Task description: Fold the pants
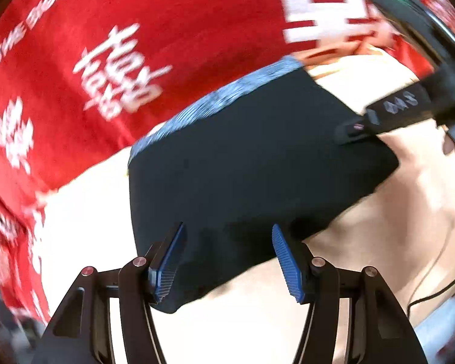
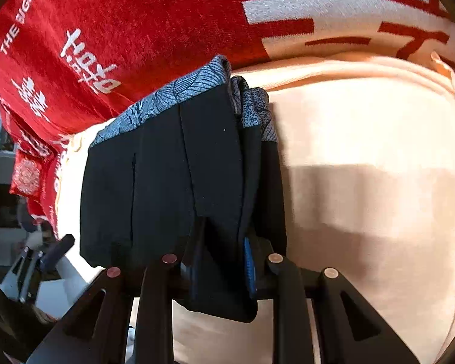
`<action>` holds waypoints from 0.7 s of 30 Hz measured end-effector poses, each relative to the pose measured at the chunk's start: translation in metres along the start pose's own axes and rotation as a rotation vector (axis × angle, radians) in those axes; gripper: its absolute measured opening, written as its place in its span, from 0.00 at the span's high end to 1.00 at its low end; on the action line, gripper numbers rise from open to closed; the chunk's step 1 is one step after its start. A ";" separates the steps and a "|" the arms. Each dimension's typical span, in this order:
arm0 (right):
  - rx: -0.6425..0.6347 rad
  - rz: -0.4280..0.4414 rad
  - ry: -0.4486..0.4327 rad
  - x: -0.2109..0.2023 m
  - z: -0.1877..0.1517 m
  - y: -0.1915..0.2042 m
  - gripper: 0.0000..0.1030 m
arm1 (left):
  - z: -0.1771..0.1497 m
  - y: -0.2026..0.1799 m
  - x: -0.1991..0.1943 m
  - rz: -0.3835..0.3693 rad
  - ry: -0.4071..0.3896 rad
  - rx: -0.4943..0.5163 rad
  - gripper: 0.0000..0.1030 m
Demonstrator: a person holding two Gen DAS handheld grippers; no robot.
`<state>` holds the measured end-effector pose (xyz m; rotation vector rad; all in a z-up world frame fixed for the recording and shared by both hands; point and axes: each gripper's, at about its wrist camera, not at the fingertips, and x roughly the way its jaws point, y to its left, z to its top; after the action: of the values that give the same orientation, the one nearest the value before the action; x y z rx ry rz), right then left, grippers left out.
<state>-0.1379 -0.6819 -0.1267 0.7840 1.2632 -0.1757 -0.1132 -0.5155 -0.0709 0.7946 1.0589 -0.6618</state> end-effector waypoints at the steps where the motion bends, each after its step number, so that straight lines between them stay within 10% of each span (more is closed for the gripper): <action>1: -0.017 -0.016 -0.003 -0.001 -0.002 0.000 0.73 | -0.001 0.006 0.002 -0.005 0.013 -0.028 0.42; 5: -0.049 -0.108 -0.002 -0.002 -0.012 0.004 0.52 | -0.007 0.036 0.007 -0.059 0.077 -0.189 0.42; 21: 0.033 -0.230 -0.035 -0.024 -0.029 0.004 0.48 | -0.003 0.120 0.041 -0.123 0.119 -0.400 0.42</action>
<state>-0.1665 -0.6679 -0.1058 0.6596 1.3182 -0.3959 -0.0052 -0.4501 -0.0808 0.4280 1.3061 -0.4870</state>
